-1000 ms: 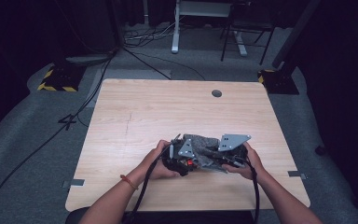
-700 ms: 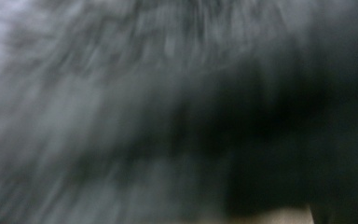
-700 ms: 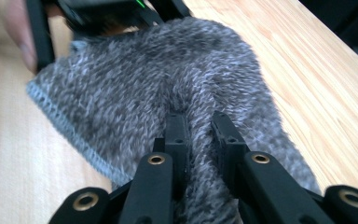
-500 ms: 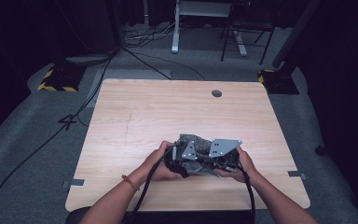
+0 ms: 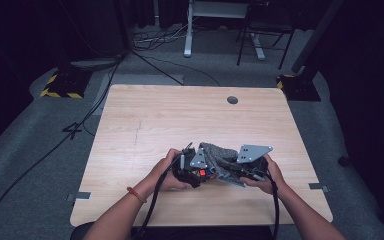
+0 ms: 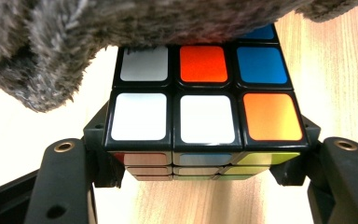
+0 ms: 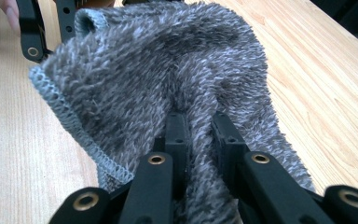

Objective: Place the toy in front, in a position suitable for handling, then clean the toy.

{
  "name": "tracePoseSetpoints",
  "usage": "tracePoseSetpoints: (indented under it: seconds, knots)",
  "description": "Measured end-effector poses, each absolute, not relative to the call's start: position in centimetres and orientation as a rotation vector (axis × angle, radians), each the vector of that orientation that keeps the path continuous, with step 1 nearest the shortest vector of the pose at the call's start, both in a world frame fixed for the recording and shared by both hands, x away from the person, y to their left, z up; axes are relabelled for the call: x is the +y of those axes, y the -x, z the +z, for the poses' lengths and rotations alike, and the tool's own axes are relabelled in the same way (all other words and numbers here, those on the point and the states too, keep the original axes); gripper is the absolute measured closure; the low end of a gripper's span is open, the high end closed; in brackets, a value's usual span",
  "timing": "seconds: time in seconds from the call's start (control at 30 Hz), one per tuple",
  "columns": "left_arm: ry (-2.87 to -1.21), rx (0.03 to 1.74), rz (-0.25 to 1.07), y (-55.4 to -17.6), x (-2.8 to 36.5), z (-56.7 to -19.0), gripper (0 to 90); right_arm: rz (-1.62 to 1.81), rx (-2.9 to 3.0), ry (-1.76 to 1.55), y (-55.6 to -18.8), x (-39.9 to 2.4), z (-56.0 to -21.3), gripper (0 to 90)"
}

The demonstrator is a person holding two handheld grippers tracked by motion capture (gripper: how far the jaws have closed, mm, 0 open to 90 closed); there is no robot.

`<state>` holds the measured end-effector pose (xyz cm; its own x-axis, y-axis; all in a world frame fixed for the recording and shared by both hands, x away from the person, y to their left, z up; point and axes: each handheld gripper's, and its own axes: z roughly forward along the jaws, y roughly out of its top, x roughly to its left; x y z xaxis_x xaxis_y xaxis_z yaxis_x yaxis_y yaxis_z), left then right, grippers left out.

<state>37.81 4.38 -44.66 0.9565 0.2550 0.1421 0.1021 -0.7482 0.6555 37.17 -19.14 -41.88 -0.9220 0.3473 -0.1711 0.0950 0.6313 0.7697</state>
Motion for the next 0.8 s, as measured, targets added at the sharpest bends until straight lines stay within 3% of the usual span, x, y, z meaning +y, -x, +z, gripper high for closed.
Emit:
tracePoseSetpoints:
  seconds: [0.3, 0.47, 0.8]
  knots:
    - [-2.425, 0.258, 0.298, -37.8, 4.0, -45.0, 33.9, 1.211, 2.545, -0.324, -36.7, -18.7, -41.6, 79.3]
    - [-2.447, 0.247, 0.307, -37.7, 3.4, -45.3, 33.9, 1.161, 2.550, -0.224, -35.8, -16.1, -41.5, 79.3]
    - [-2.350, 0.275, 0.308, -37.9, 4.9, -43.9, 33.9, 1.184, 2.546, -0.481, -38.0, -20.8, -43.2, 79.3]
